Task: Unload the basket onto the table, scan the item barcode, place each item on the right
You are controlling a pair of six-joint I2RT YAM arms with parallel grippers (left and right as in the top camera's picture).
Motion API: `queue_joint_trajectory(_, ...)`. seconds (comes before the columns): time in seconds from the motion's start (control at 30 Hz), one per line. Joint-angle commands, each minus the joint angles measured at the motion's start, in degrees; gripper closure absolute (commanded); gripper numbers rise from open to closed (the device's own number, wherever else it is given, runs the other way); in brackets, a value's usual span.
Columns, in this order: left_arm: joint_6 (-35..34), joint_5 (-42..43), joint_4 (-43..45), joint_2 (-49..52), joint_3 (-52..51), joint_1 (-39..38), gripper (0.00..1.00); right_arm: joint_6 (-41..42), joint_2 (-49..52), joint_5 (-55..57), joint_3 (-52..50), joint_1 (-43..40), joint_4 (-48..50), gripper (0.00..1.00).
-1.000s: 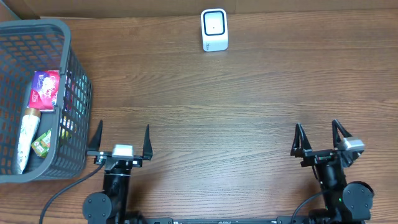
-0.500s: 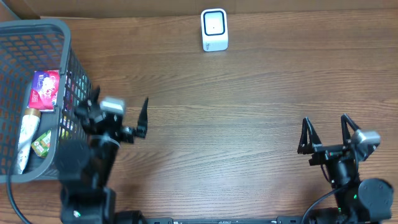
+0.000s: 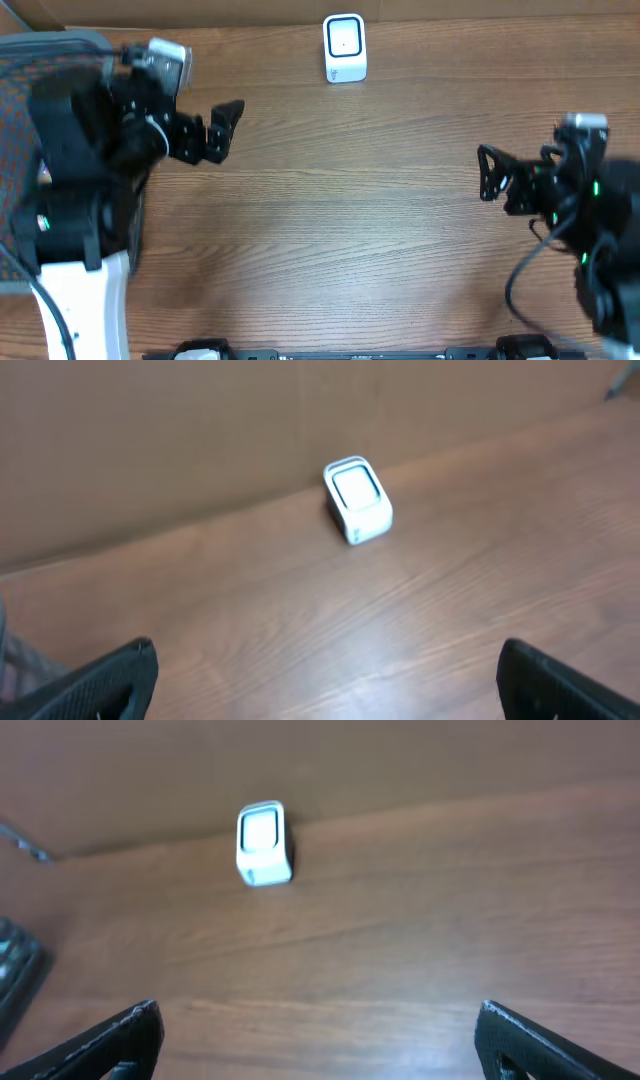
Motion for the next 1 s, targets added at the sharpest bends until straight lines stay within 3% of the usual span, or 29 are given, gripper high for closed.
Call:
queue_joint_trajectory(0.0,-0.61,4.42,-4.9,5.55,8.92,0.35,0.0,0.02,8.02,-3.78,9.7,0.17,-5.68,0.0)
queue_joint_trajectory(0.2,-0.81,4.68,-10.95,7.39,9.9,0.33,0.01,0.02,18.05,-4.94,16.61,0.17,-10.51,0.0)
queue_joint_trajectory(0.37,-7.52,12.33,-13.51,7.48,9.9,0.2,0.0,0.02,23.06,-11.19,16.57,0.17,-10.88,0.0)
queue_joint_trajectory(0.73,-8.72,13.31,-14.36,7.48,9.9,0.2,0.01,0.0,25.86,-12.52,16.57,0.17,-10.86,0.0)
queue_joint_trajectory(0.83,-14.73,8.52,-11.63,7.48,10.1,0.26,0.0,0.0,25.86,-12.24,16.57,0.17,-10.49,0.0)
queue_joint_trajectory(0.93,-24.57,-3.48,-9.2,7.5,11.47,0.44,0.0,0.0,25.86,-12.24,16.57,0.17,-10.54,0.0)
queue_joint_trajectory(0.97,-27.28,-7.63,-8.72,7.61,12.33,0.74,0.06,0.0,25.86,-12.24,16.57,0.17,-10.67,0.0)
